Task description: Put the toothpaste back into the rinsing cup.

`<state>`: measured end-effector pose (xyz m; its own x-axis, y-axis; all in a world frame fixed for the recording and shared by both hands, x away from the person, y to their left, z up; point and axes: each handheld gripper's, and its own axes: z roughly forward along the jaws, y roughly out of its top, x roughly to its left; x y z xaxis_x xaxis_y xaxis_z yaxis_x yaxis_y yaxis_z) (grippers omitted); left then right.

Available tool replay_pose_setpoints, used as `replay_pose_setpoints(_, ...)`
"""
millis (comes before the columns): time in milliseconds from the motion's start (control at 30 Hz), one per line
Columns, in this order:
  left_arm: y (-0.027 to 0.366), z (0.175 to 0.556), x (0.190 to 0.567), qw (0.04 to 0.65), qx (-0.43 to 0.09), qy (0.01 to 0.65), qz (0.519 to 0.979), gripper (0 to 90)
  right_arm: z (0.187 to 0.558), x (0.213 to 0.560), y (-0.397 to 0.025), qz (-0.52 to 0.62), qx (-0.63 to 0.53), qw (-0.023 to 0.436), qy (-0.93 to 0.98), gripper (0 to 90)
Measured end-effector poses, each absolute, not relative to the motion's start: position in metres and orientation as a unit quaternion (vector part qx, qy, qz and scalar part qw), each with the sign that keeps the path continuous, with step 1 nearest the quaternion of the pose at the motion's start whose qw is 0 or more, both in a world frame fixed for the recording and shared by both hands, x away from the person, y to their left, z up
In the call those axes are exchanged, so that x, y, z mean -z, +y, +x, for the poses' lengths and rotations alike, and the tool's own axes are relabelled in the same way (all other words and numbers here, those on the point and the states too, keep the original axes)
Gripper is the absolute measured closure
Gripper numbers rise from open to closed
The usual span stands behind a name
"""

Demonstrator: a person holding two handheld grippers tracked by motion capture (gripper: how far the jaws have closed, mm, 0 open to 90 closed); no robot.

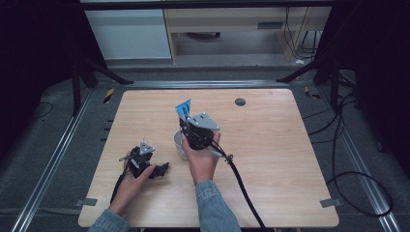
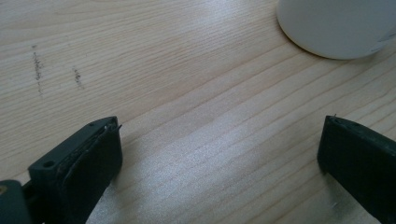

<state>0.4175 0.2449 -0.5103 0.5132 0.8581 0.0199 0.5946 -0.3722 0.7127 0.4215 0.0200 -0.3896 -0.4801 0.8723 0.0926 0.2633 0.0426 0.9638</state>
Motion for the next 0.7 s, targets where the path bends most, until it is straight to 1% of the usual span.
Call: replay_pose_setpoints(700,0.245,0.418,0.51,0.331,-0.199,0.451,0.804,0.0,0.427,0.408,0.023,0.44,-0.54,0.267,0.666,73.2)
